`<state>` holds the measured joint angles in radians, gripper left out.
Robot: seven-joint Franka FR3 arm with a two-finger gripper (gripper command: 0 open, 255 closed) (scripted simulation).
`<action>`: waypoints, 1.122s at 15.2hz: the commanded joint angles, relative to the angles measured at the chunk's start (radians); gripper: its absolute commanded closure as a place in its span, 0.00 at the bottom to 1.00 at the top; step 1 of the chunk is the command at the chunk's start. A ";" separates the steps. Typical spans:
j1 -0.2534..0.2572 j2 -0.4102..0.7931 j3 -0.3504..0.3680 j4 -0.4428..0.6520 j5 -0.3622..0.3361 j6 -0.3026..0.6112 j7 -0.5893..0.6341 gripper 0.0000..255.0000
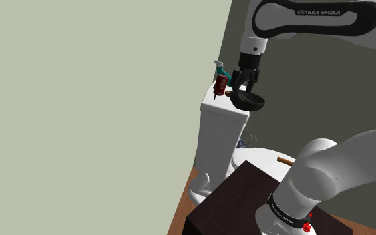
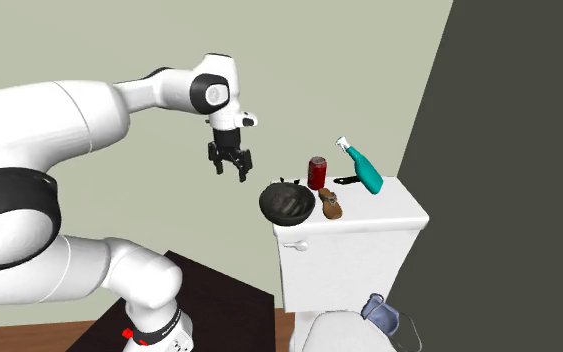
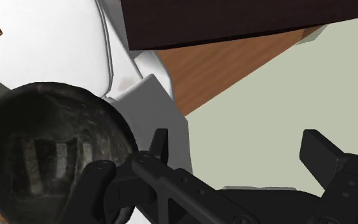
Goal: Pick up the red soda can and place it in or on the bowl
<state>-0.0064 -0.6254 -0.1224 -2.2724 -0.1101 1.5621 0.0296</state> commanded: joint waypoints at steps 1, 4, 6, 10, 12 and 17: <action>-0.007 0.058 -0.024 0.037 -0.007 0.030 -0.019 0.00; -0.016 0.155 -0.063 0.113 -0.011 0.067 -0.053 0.00; -0.022 0.222 -0.089 0.169 -0.009 0.087 -0.077 0.00; -0.034 0.359 -0.138 0.294 0.010 0.115 -0.128 0.00; -0.041 0.429 -0.162 0.364 0.026 0.123 -0.155 0.00; -0.069 0.617 -0.214 0.565 0.087 0.121 -0.227 0.00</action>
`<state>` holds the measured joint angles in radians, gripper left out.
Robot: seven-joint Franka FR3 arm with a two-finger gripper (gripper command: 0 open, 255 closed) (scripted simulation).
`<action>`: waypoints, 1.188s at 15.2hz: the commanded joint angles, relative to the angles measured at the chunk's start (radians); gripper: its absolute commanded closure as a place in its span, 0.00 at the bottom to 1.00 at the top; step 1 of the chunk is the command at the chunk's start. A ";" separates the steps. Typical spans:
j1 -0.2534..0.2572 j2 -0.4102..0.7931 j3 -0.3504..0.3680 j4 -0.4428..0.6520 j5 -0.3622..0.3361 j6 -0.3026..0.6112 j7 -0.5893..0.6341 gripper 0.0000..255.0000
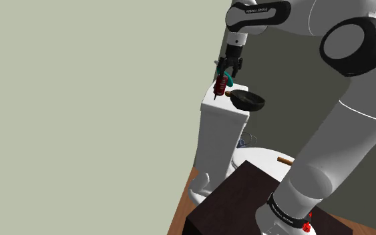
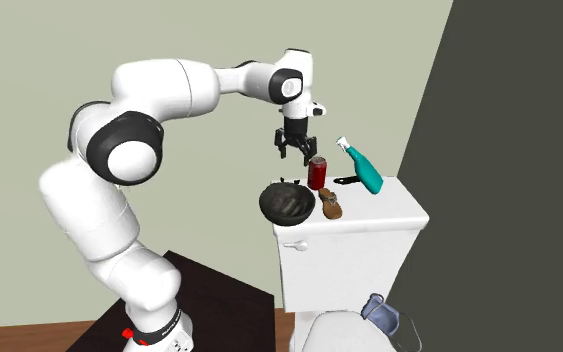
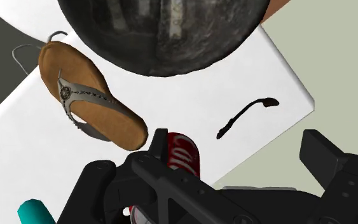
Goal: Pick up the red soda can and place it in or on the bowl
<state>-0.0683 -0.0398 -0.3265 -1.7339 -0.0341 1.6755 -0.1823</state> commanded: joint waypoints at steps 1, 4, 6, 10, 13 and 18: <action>-0.016 0.071 -0.019 0.072 0.027 0.003 -0.029 0.00; -0.049 0.196 -0.041 0.224 0.079 -0.022 -0.072 0.00; -0.079 0.284 -0.051 0.338 0.117 -0.048 -0.096 0.00; -0.076 0.274 -0.048 0.270 0.113 0.010 -0.095 0.00; -0.073 0.270 -0.047 0.224 0.112 0.052 -0.095 0.00; -0.072 0.269 -0.047 0.215 0.112 0.060 -0.095 0.00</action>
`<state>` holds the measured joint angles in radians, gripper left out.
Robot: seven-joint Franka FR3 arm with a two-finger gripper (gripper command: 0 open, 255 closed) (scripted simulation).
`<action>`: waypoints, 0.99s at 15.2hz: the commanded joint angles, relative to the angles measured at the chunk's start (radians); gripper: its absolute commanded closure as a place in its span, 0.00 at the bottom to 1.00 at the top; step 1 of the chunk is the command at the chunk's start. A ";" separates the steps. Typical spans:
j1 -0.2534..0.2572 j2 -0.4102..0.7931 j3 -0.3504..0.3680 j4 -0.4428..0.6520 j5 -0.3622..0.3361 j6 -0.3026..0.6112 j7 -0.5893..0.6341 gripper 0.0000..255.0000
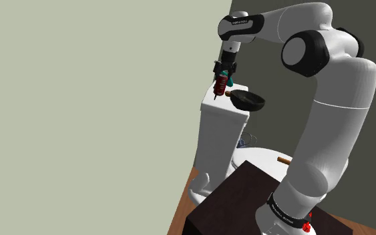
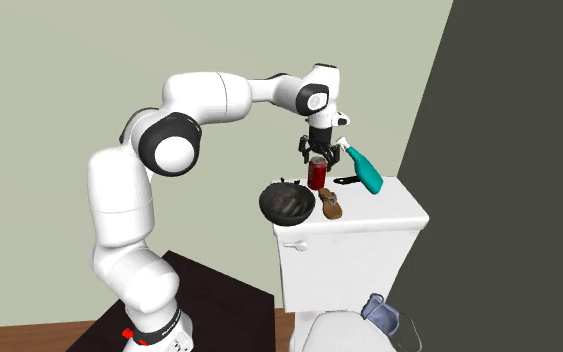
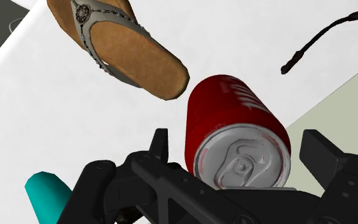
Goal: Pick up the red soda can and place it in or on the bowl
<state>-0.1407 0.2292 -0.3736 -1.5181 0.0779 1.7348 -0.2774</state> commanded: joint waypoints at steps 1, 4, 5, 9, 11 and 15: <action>0.000 0.000 0.000 -0.001 0.000 0.001 0.000 0.00; 0.000 0.000 0.000 -0.001 0.000 0.001 0.000 0.00; 0.000 0.000 0.000 -0.001 0.000 0.001 0.000 1.00; 0.000 0.000 0.000 -0.001 0.000 0.001 0.000 1.00; 0.000 0.000 0.000 -0.001 0.000 0.001 0.000 1.00; -0.001 0.001 0.000 0.014 0.000 -0.013 0.000 1.00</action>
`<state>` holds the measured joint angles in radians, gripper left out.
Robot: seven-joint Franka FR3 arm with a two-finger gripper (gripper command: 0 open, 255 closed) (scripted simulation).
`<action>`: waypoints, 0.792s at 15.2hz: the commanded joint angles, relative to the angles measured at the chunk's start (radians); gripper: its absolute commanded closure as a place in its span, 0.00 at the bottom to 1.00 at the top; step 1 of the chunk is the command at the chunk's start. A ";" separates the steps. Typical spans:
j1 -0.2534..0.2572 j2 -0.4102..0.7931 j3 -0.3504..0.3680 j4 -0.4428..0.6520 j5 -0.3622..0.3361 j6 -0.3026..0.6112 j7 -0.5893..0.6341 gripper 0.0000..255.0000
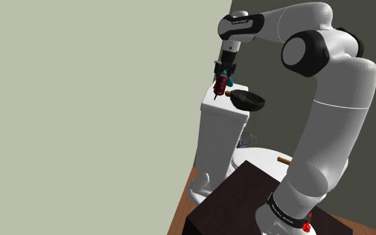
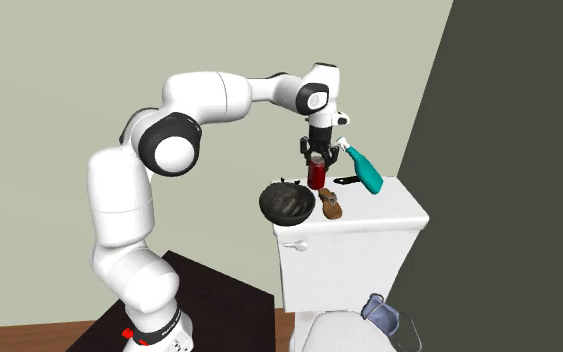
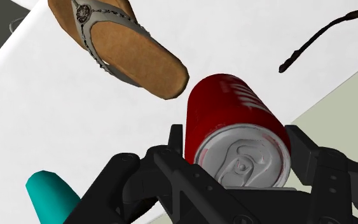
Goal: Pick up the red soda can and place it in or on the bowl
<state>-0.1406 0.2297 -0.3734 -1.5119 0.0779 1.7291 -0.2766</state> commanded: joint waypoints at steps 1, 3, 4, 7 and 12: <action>-0.002 0.002 -0.001 0.023 0.001 -0.021 -0.001 1.00; -0.004 0.006 -0.001 0.055 0.002 -0.050 -0.001 1.00; -0.005 0.008 -0.002 0.072 0.003 -0.064 -0.001 1.00; -0.009 0.016 -0.003 0.124 0.006 -0.108 -0.003 1.00; -0.019 0.038 -0.004 0.222 0.014 -0.186 -0.006 1.00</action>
<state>-0.1584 0.2641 -0.3778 -1.3114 0.0904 1.5614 -0.2826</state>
